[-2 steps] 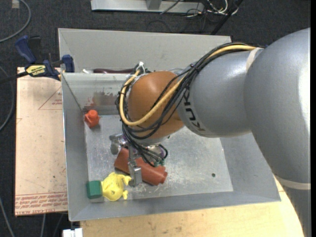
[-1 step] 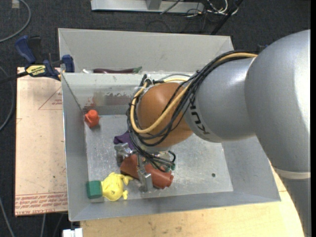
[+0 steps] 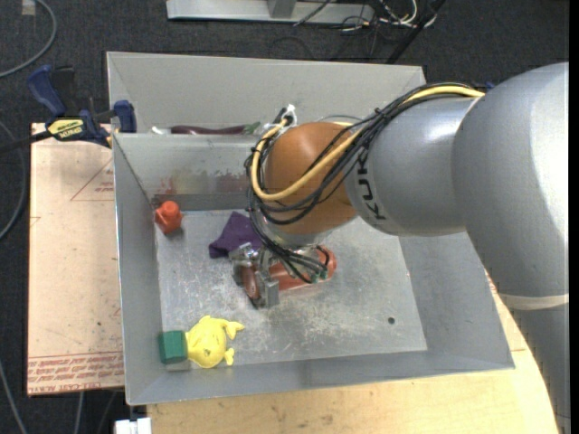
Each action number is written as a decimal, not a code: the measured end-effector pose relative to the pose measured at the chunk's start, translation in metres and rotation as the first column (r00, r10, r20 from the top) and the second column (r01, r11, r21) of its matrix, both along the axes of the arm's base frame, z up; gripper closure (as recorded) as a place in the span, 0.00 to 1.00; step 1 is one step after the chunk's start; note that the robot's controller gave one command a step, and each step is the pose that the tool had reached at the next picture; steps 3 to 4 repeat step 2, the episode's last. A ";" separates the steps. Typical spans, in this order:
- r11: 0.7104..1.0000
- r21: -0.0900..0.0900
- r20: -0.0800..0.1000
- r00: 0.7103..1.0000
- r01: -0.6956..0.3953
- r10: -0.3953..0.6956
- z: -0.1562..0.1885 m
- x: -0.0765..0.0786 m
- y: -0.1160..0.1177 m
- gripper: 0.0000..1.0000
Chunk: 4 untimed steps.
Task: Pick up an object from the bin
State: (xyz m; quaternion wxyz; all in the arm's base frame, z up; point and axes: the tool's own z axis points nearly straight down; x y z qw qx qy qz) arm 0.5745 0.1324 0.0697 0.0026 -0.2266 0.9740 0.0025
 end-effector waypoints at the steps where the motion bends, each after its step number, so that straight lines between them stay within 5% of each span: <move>1: 1.000 0.000 0.000 1.000 0.000 0.000 0.000 0.000 0.000 1.00; 2: 1.000 0.003 0.004 1.000 0.001 -0.001 0.140 0.014 0.006 1.00; 4: 1.000 0.003 0.004 1.000 0.001 -0.001 0.140 0.014 0.006 1.00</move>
Offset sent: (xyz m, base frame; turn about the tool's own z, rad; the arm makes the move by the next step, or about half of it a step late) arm 0.0131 0.0054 0.1393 -0.0015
